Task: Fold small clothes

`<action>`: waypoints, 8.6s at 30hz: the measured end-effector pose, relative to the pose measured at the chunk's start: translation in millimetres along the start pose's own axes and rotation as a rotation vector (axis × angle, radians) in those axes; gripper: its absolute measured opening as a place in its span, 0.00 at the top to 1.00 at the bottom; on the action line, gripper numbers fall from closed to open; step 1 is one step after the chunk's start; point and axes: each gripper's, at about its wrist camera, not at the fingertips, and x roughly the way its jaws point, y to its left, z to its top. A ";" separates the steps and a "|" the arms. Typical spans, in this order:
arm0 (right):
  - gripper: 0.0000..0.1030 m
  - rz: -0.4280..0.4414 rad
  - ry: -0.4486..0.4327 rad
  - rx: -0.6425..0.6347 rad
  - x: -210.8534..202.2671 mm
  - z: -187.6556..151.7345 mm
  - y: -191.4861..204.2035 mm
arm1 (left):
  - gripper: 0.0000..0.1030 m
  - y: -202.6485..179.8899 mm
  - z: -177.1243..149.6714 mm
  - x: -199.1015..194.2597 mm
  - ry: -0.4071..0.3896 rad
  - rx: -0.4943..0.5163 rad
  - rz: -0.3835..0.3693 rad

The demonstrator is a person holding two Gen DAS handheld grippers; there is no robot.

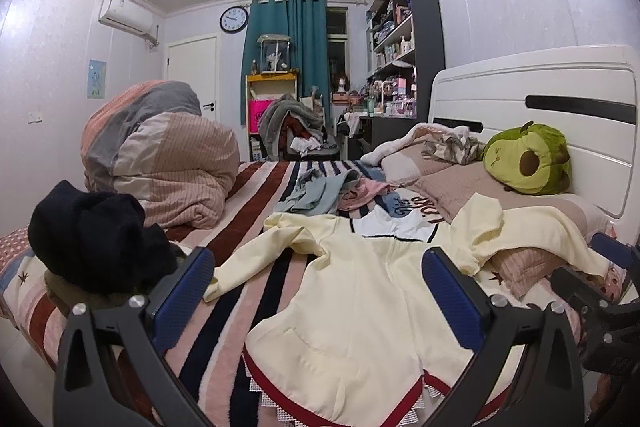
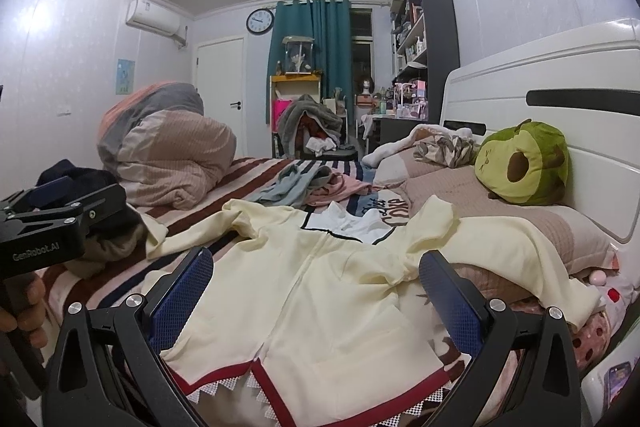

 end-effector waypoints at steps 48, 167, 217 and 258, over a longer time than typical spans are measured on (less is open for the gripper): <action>0.00 0.249 0.200 0.000 170.9 -35.7 -45.1 | 0.97 170.0 -70.5 308.0 0.518 -0.155 0.318; 0.95 0.177 0.333 -0.001 13.8 -14.6 -78.0 | 0.45 27.6 -38.3 79.7 0.248 0.033 -0.417; 0.45 0.431 0.440 -0.252 193.2 -4.9 -57.6 | 0.34 -67.1 -68.9 201.8 0.512 0.241 -0.678; 0.47 0.357 0.498 -0.189 222.3 -30.6 -74.3 | 0.55 -62.1 -18.3 299.8 0.483 0.289 -0.367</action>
